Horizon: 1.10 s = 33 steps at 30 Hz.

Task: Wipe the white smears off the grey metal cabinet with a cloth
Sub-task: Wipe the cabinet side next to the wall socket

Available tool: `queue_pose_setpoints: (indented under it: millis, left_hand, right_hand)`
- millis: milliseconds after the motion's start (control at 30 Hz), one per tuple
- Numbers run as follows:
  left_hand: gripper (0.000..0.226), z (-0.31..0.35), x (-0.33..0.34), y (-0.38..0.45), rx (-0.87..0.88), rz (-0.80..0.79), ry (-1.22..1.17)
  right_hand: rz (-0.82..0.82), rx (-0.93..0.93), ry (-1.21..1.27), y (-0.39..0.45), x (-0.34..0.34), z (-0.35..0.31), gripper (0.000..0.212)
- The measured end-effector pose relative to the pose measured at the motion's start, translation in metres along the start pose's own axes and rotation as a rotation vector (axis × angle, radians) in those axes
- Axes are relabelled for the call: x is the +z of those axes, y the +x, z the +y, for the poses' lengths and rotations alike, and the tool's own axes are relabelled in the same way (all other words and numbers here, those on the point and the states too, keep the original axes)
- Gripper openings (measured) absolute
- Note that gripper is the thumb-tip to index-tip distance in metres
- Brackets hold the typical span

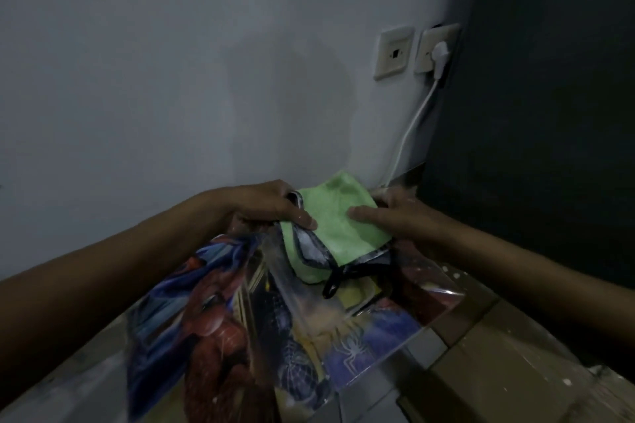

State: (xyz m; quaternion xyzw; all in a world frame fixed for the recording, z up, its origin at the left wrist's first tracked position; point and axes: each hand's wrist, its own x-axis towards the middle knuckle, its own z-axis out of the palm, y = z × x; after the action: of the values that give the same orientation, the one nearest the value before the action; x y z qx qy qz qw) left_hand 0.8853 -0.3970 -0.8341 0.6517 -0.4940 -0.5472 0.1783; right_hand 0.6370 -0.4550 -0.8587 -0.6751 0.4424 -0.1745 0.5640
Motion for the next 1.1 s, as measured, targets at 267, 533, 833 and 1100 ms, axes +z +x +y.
queue_pose_setpoints:
  millis: [267, 533, 833, 1100]
  left_hand:
    - [0.024, -0.038, 0.003, -0.027, -0.105, 0.087, 0.113]
    - [0.102, -0.035, 0.022, -0.021, -0.125, 0.277, 0.796]
    - [0.088, -0.038, 0.048, -0.036, -0.054, 0.452, 0.942]
    - [0.081, -0.023, 0.046, -0.031, -0.170, 0.378, 1.086]
  right_hand:
    - [0.017, -0.310, -0.746, 0.011, 0.039, -0.004, 0.022]
    - [-0.061, -0.455, -0.877, 0.008, 0.046, -0.007, 0.023]
    - [-0.186, -0.334, -1.274, -0.001, 0.073, -0.040, 0.004]
    - [-0.115, -0.419, -1.514, 0.005, 0.091, -0.042, 0.029]
